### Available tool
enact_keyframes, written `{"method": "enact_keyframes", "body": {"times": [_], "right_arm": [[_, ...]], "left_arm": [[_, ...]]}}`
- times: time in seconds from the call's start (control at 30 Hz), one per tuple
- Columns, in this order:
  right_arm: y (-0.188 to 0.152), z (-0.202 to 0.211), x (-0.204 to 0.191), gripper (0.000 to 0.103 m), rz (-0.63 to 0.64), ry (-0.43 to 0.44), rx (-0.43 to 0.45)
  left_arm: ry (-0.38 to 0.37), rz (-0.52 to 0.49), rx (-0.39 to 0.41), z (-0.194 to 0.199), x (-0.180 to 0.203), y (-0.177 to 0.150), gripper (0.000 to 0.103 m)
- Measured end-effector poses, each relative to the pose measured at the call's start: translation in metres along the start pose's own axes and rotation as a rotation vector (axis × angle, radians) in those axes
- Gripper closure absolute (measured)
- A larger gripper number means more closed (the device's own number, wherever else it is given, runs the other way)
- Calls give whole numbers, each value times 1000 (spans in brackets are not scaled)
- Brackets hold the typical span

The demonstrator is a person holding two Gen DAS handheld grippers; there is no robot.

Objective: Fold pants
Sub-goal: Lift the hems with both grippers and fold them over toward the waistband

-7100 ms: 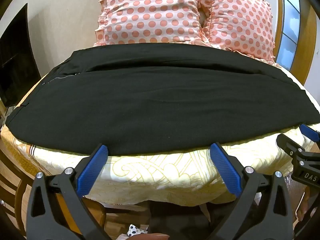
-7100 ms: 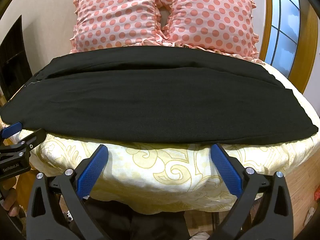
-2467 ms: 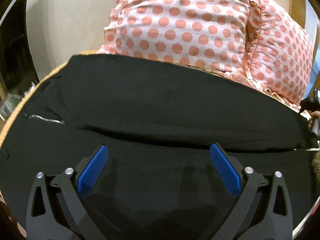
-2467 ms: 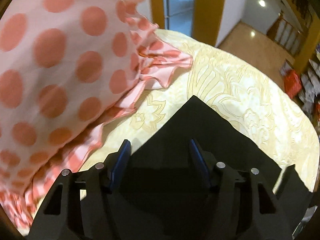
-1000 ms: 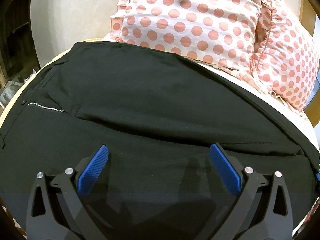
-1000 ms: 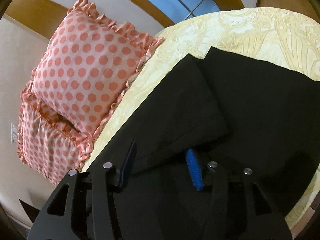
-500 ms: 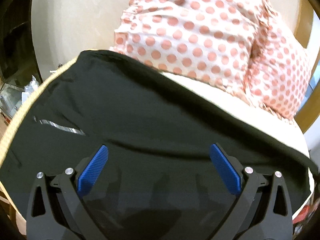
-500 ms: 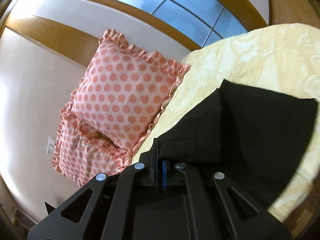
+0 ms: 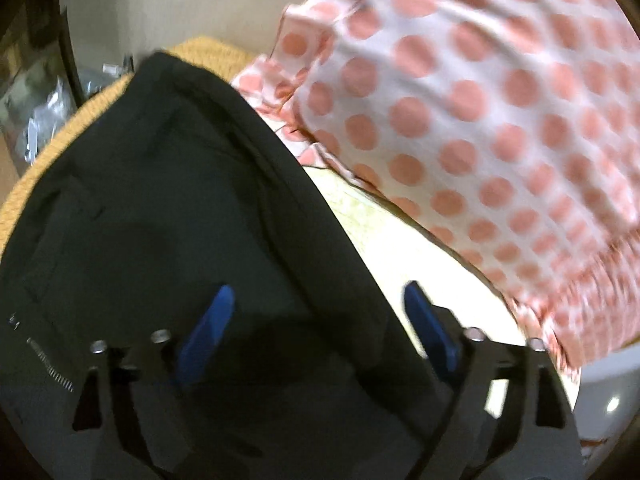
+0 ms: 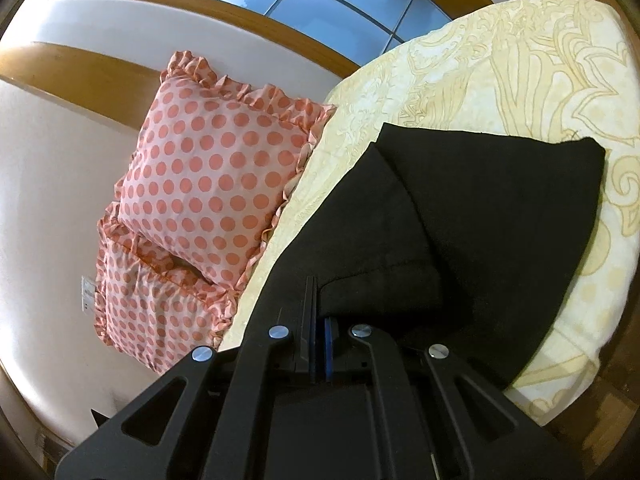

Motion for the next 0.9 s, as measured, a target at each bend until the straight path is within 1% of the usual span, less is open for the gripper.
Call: {"method": "enact_keyframes", "body": {"times": [0.07,0.1,0.17,0.2,0.23,0.27,0.33,0.43,0.53,0.6,0.63,0.7,0.73,0.8,0.83,0.9], "right_arm": [[1,-1,-2,100,18,-8,-2],[1,-1,-3,100,28,-13,-3],[2,-2,-6,100,53,-22,-2],[3,-2,-8,100,67,-25,-1],[4,-3,-10,100,77,-26,0],[5,-3,-11,100,91,-31,2],[9,-5,-15,100,123,-44,8],[21,-10,-20,100,156,-57,19],[38,-11,-31,100,188,-56,35],[49,-1,-46,100,222,-31,72],[52,6,-51,100,240,-24,91],[55,15,-53,100,254,-25,110],[53,17,-47,100,246,-43,105],[45,16,-27,100,211,-98,68],[42,15,-18,100,194,-119,53],[31,13,8,100,133,-160,15]], "left_arm": [[42,37,-19,-17,-4,10,29],[82,38,-16,-23,-5,15,32],[130,17,3,-28,-5,20,44],[149,4,9,-29,-5,21,63],[151,-11,4,-30,-5,19,81],[154,-16,-1,-28,-6,17,82],[153,-31,20,-13,-12,10,88],[139,-81,77,23,-23,-3,89],[89,-116,135,78,-39,-31,89],[49,-116,180,113,-53,-53,89],[30,-116,217,137,-64,-77,87],[19,-107,272,167,-83,-105,82],[23,-90,289,176,-101,-127,80],[33,-57,284,178,-125,-159,79],[44,-38,265,170,-142,-180,79],[63,-2,205,150,-166,-211,80]]}}
Point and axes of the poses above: each gripper's, at about its wrist camera, not at the fingertips, and z roughly against the way its jaws point, x to its right, y to its top, the point moved 7 cm from there along -z, roughly the way its jaws point, and after that the axes turned 5 degrees about z, right-handed, at the moved point
